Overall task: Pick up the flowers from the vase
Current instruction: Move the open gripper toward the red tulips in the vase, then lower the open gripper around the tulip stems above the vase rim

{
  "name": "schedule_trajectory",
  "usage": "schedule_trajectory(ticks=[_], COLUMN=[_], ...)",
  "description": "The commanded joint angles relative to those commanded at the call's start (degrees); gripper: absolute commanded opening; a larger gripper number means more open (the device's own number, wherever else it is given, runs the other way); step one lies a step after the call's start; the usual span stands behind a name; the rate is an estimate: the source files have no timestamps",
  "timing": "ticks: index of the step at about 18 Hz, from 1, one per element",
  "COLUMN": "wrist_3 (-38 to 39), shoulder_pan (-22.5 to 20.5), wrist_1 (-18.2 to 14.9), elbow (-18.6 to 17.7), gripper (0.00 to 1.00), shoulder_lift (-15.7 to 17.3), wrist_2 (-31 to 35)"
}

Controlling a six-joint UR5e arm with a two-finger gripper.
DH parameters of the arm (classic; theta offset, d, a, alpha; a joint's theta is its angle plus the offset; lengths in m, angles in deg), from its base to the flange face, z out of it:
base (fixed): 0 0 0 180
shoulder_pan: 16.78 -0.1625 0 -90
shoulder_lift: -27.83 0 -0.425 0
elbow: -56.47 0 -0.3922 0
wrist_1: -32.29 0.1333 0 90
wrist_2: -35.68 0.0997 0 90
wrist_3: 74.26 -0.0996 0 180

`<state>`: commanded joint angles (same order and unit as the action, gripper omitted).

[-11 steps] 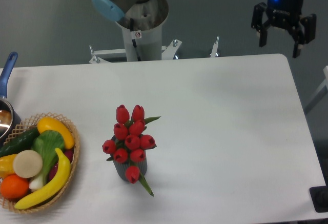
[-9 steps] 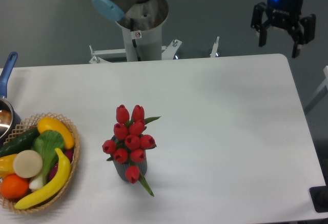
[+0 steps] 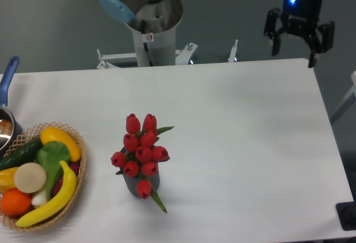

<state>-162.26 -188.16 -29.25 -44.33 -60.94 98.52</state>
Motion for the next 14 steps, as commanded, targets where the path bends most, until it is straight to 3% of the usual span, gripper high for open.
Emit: schedule_trajectory(ticks=[5, 11, 14], wrist_3=[12.2, 12.9, 13.7], shoulder_pan=[2.4, 2.7, 6.2], wrist_1=[6.8, 8.5, 8.8], elbow=[-6.8, -11.4, -11.7], gripper=[1.0, 1.0, 1.0], shoulder_lift=[-0.3, -0.7, -3.5], wrist_2=[-8.1, -23.9, -26.5])
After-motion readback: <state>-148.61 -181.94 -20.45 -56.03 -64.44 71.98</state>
